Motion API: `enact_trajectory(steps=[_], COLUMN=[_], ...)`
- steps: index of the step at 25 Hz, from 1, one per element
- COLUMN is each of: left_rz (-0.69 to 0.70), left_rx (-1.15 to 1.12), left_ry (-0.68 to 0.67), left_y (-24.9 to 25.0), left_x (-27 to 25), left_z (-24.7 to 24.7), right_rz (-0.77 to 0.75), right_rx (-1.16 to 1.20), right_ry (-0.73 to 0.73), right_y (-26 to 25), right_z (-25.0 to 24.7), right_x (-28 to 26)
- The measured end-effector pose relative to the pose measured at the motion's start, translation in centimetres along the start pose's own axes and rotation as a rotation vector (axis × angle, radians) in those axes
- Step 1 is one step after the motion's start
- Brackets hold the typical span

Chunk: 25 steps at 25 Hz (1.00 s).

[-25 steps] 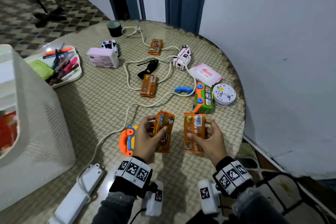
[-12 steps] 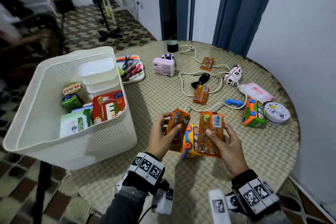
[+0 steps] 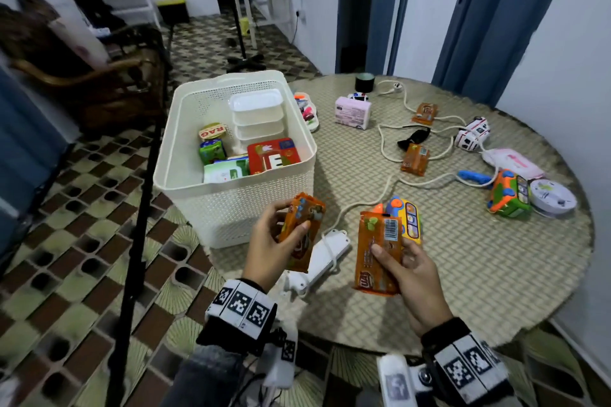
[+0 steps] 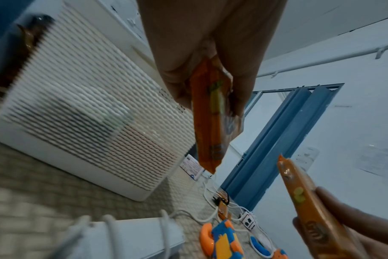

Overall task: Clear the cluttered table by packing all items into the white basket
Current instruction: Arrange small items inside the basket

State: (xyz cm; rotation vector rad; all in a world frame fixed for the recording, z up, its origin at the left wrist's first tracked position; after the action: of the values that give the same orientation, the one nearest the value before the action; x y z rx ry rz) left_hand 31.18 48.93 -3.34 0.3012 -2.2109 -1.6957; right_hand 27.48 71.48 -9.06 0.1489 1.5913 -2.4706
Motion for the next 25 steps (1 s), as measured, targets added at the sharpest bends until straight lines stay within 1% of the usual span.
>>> enact_trajectory(steps=[2,5,9,12,15,18,21,23,25], left_rz=[0.017,0.006,-0.027,-0.038,-0.064,-0.070,-0.066,-0.059,-0.047], left_rx=[0.030,0.104,0.132,0.182,0.161,0.196,0.194,0.201,0.223], left_ry=[0.017,0.086,0.231,0.341,0.402,0.443,0.482,0.486,0.482], left_y=[-0.3,-1.2,-1.3,-1.1,-1.3,-1.6,-1.7,-1.7,-1.6], left_x=[-2.6,-6.1,-8.7,-9.3,-9.1,-8.0,-5.5,-3.6,-1.6], left_z=[-3.3,-8.3,-14.6,-19.3,-23.3,-27.6,-32.2,-34.8,-37.4], right_rz=[0.035,0.113,0.143,0.151,0.149,0.138,0.106,0.052,0.025], right_rx=[0.053,0.088,-0.008,-0.122,-0.168,-0.246,-0.308,-0.357,-0.367], right_ry=[-0.017,-0.053,-0.109,-0.168,-0.225,-0.291,-0.354,-0.404,-0.418], right_y=[1.4,3.1,3.9,4.5,5.1,5.8,5.9,5.3,5.0], right_z=[1.7,4.9,9.9,13.9,18.0,23.5,29.8,33.8,37.6], right_x=[-2.3,-5.2,-7.6,-8.1,-7.7,-6.5,-5.3,-4.6,-3.6])
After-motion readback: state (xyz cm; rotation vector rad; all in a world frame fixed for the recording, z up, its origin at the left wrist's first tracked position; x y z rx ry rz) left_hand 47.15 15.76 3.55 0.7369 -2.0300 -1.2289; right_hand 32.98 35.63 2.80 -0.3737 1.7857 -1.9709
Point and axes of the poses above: each hand's wrist, its own x-axis towards the middle knuckle, its own z-axis out of the palm, y = z × x, the point moved 6 cm from there along x, towards the middle knuckle, and after that the axes turned 6 degrees about x, right-handed, at the moved point
